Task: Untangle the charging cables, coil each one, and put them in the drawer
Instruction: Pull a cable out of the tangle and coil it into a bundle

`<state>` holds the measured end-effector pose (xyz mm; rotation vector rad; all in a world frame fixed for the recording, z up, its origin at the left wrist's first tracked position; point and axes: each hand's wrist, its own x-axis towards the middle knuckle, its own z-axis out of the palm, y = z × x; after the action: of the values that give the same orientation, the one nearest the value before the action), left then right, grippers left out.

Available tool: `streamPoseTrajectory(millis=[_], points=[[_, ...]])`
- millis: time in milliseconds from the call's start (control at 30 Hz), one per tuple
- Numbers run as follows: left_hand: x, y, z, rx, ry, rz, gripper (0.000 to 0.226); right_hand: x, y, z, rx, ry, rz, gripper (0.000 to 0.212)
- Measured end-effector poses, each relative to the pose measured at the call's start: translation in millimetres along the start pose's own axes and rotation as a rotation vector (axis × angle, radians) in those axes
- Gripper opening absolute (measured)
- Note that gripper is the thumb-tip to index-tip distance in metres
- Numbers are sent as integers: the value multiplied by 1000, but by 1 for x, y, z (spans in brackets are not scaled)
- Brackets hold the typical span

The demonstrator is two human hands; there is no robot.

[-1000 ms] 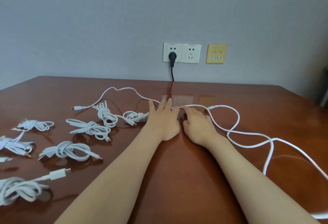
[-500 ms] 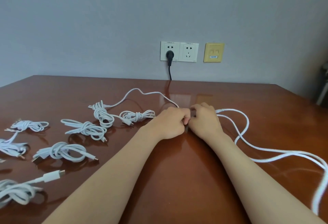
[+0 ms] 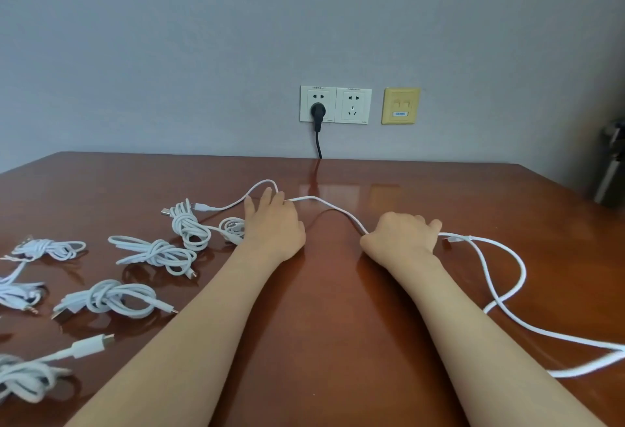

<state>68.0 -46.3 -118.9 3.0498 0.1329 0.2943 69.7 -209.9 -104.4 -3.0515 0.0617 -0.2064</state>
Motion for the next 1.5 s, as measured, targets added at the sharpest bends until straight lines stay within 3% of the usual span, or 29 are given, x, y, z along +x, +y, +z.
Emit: streamPoseTrajectory(millis=[133,267,367,533,633,800,933,1000,1133,1233,1367,1500], points=[[-1,6,-4,-41,131,61,50,1,-1,4,35,52,-28,40],[-4,15,-7,-181,267,307,63,0,-7,8,262,245,-265,65],[-8,24,-8,-311,291,492,73,2,-10,10,365,392,-413,62],[-9,31,-4,-327,288,700,77,6,-9,8,577,648,-367,43],[-9,29,-1,-329,188,679,76,5,-9,7,518,693,-360,47],[-9,21,3,-283,28,603,73,4,-4,10,306,387,-333,44],[-6,19,4,-331,-4,540,41,5,-2,11,246,277,-344,38],[-5,15,4,-391,27,498,26,7,0,13,215,230,-344,37],[-8,10,-3,-527,209,352,28,8,2,11,61,142,-390,37],[-7,8,-7,-435,320,197,22,8,1,11,23,160,-374,32],[-6,5,-7,-436,262,-17,20,4,1,6,110,200,-250,31],[-8,10,-9,-460,261,12,38,4,2,5,247,221,-154,19]])
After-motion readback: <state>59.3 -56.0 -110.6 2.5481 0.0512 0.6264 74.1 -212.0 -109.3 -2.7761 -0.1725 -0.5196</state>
